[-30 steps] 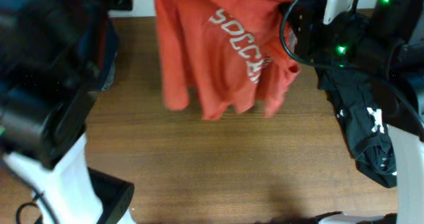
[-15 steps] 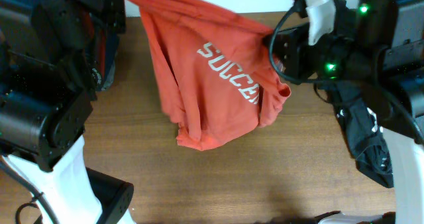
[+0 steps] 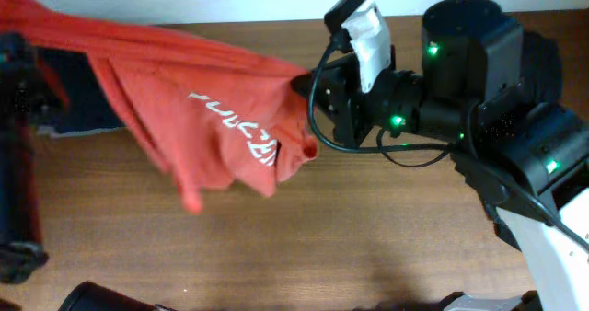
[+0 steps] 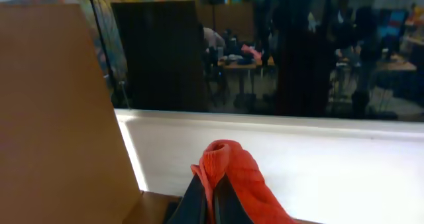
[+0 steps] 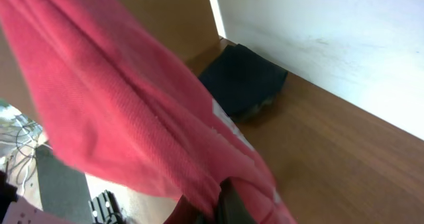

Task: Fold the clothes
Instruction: 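Hold the t-shirt with both grippers and spread it apart, lifted, then lower the t-shirt onto the table with both grippers and release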

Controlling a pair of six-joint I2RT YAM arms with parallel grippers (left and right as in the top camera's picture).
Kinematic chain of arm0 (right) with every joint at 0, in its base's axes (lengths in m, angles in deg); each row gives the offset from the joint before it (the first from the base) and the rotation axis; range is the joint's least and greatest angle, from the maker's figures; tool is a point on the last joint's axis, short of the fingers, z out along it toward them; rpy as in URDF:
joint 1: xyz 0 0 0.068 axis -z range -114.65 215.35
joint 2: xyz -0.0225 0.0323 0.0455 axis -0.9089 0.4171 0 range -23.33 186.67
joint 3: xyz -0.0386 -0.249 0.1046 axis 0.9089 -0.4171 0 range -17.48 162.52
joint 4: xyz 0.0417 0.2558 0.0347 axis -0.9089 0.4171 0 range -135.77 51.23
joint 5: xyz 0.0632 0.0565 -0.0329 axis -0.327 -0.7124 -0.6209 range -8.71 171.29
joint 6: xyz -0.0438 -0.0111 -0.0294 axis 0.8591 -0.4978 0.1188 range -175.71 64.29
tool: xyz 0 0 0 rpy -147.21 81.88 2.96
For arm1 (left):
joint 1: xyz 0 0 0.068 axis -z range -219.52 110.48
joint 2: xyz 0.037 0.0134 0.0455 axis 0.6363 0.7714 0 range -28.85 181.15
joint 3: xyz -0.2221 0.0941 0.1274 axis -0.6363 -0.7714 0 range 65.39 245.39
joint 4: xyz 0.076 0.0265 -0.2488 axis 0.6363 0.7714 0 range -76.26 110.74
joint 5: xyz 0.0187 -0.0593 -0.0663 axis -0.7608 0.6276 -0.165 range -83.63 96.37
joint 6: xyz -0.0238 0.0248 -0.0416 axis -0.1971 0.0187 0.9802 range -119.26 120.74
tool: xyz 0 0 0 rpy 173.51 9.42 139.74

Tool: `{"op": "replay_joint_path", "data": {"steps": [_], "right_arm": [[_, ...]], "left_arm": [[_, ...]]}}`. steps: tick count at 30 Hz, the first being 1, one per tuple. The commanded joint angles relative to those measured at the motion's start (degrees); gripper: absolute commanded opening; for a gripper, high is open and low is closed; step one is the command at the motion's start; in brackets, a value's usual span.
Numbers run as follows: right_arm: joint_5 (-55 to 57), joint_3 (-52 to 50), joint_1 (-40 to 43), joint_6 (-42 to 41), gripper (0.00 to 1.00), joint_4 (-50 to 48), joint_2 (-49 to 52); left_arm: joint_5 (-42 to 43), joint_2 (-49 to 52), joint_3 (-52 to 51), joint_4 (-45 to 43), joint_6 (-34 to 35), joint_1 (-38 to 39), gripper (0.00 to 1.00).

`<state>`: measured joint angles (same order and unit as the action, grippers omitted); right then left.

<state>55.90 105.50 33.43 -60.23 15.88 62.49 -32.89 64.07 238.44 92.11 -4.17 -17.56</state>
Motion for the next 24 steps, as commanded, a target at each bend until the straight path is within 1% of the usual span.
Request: {"op": "replay_joint_path", "data": {"steps": [1, 5, 6, 10, 16, 21, 24], "right_arm": [[12.1, -0.1, 1.6, -4.6, 0.04, 1.9, -0.3], [20.5, -0.1, 1.6, -7.0, 0.04, 3.6, 1.1], [22.3, -0.1, 1.6, -7.0, 0.04, 4.2, 2.0], [25.8, -0.1, 1.7, -7.0, 0.04, 5.7, 6.3], [26.1, -0.1, 5.7, -7.0, 0.04, 5.7, 14.1], [26.1, -0.1, 11.5, -7.0, 0.04, 4.9, 20.1], [26.1, -0.1, 14.5, -6.9, 0.04, 3.6, 22.8]], "left_arm": [[-10.0, -1.2, -2.6, -2.7, -0.3, -2.3, 0.01], [-10.0, -1.0, -10.3, -5.6, -0.3, -2.3, 0.01], [-10.0, -1.0, -13.6, -6.8, -0.3, -2.3, 0.01], [-10.0, -1.0, -24.2, -10.9, -0.3, -2.3, 0.01], [-10.1, -0.6, -37.6, -14.9, 2.8, -2.3, 0.01], [-9.5, -0.2, -48.1, -21.5, 4.4, -2.3, 0.01], [-8.4, 0.4, -52.2, -24.4, 6.3, -2.3, 0.01]]}}
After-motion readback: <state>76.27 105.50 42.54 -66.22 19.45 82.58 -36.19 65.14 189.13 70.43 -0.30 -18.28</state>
